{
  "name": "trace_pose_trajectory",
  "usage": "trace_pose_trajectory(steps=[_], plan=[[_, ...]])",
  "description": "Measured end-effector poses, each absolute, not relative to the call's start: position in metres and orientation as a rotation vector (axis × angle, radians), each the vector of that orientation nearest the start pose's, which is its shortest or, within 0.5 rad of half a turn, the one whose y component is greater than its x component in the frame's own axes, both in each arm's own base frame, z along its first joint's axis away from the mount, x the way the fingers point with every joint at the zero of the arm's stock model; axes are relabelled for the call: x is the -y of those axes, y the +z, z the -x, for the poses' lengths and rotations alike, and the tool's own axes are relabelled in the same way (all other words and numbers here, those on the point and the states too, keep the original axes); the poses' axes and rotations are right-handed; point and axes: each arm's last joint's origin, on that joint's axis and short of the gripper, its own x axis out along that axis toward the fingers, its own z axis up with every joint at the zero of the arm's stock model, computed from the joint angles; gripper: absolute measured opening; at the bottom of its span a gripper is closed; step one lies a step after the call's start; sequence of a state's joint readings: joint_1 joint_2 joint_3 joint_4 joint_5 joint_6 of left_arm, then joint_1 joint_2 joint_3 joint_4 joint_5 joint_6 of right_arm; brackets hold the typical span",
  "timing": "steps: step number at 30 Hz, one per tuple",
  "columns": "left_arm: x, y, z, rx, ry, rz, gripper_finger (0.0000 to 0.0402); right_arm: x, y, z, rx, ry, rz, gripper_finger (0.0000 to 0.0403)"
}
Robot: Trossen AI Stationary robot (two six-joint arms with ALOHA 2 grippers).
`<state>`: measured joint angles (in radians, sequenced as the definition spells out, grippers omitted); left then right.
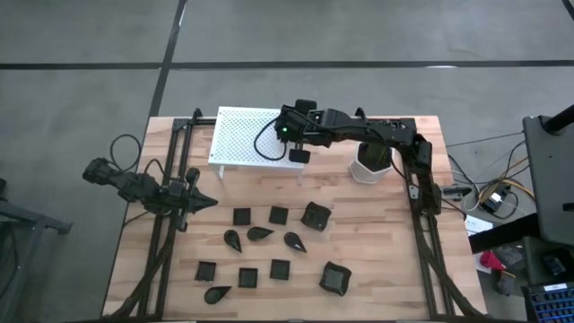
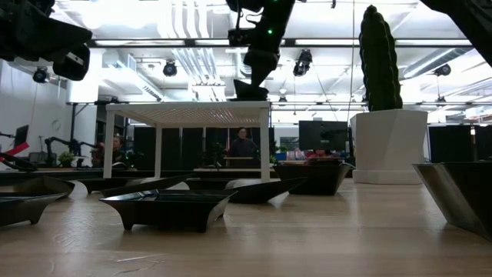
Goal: Pick & Place Mini shaped plates
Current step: Stack the distorted square plate on top of the other distorted square plate on the shelf, then stack the distorted square plate on top of the other distorted square plates on the shelf
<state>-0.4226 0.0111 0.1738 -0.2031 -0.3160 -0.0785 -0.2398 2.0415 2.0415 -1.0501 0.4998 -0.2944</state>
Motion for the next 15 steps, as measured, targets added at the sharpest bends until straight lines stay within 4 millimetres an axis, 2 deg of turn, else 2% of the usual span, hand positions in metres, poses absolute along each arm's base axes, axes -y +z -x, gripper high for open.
trace_pose_trajectory(steps=[5, 15], plan=[[0.026, 0.201, -0.08, -0.042, -0.105, 0.064, 0.0, 0.114, 0.318, -0.416, -1.153, -0.506, 0.395, 0.0024], [0.026, 0.201, -0.08, -0.042, -0.106, 0.064, 0.0, 0.104, 0.325, -0.418, -1.129, -0.514, 0.417, 0.0092]])
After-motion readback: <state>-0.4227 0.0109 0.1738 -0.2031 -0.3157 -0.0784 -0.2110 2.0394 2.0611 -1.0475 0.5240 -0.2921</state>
